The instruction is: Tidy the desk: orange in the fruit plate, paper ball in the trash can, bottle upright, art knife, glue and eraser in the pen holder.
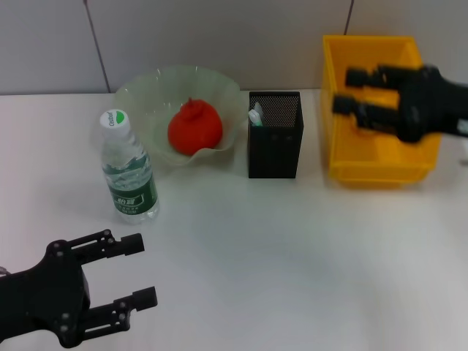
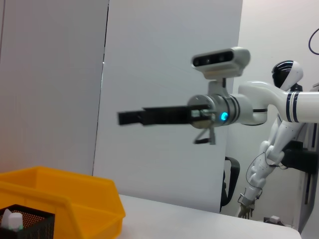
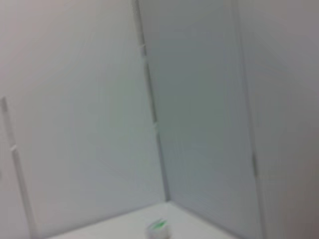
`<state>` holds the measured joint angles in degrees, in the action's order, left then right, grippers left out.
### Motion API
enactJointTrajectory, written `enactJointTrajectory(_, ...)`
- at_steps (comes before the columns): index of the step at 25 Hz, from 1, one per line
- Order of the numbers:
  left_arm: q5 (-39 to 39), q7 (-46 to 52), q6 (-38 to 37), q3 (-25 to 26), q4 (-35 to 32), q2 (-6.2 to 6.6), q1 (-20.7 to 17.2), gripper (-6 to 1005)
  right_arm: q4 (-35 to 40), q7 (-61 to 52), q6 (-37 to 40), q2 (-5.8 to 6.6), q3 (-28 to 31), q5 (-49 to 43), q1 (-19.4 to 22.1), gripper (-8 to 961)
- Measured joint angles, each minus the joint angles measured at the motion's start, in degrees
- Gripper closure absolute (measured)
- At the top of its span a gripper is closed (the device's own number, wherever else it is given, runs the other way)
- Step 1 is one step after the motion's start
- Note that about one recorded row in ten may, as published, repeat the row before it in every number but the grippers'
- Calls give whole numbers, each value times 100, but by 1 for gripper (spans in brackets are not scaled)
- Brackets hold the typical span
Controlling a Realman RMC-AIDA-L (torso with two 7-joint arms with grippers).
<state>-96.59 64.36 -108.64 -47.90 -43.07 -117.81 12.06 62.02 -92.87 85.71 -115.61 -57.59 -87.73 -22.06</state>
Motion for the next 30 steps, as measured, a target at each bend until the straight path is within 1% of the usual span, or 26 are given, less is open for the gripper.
enactJointTrajectory(2, 0, -2, 0, -9, 0, 3, 16, 300, -24, 27, 611, 7, 333, -499, 11, 397)
enactJointTrajectory(3, 0, -2, 0, -9, 0, 3, 16, 300, -24, 27, 611, 7, 333, -499, 11, 396)
enactJointTrajectory(6, -1, 41, 0, -34, 1, 23, 54, 299, -146, 120, 866, 0, 438, -922, 32, 394)
enactJointTrajectory(7, -47, 111, 0, -39, 27, 48, 107, 299, -325, 338, 1003, -26, 439, -1112, 35, 394)
enactJointTrajectory(8, -47, 111, 0, -39, 27, 48, 107, 298, -325, 338, 1003, -26, 439, -1112, 35, 393)
enactJointTrajectory(9, -149, 168, 5, -19, 100, 87, 174, 298, -497, 617, 1110, -71, 441, -1197, 39, 393)
enactJointTrajectory(10, -149, 168, 5, -19, 100, 87, 174, 298, -497, 617, 1110, -71, 441, -1197, 39, 392)
enactJointTrajectory(11, -222, 192, 19, -10, 160, 117, 215, 297, -603, 807, 1152, -113, 443, -1212, 47, 392)
enactJointTrajectory(12, -380, 250, 96, -5, 297, 189, 310, 297, -784, 1132, 1198, -164, 446, -1221, 62, 391)
enactJointTrajectory(13, -380, 250, 96, -5, 297, 189, 310, 297, -784, 1132, 1198, -164, 446, -1221, 62, 378)
enactJointTrajectory(14, -538, 317, 184, -3, 442, 262, 411, 296, -1032, 1434, 1211, -185, 447, -1226, 66, 366)
enactJointTrajectory(15, -538, 317, 184, -3, 442, 262, 411, 296, -1032, 1434, 1211, -185, 447, -1226, 66, 353)
enactJointTrajectory(17, -920, 476, 343, 0, 697, 400, 618, 295, -1422, 1708, 1174, -170, 445, -1293, 41, 328)
enactJointTrajectory(18, -920, 476, 343, 0, 697, 400, 618, 295, -1422, 1708, 1174, -170, 445, -1293, 41, 315)
enactJointTrajectory(19, -1004, 507, 369, 0, 726, 419, 660, 295, -1574, 1772, 1159, -145, 454, -1400, 18, 302)
enactJointTrajectory(21, -1207, 549, 419, 3, 743, 439, 732, 295, -1602, 1805, 1156, -145, 459, -1443, 24, 277)
enactJointTrajectory(23, -1251, 555, 430, 4, 744, 442, 752, 294, -1613, 1906, 1145, -159, 464, -1468, 66, 244)
enactJointTrajectory(24, -1313, 569, 444, 8, 745, 448, 786, 294, -1621, 2023, 1134, -188, 469, -1470, 120, 224)
enactJointTrajectory(27, -1349, 608, 480, 11, 747, 462, 837, 294, -1655, 2068, 1130, -199, 450, -1472, 147, 164)
enactJointTrajectory(30, -1357, 609, 489, 11, 736, 467, 848, 297, -1682, 2072, 1131, -203, 422, -1478, 150, 164)
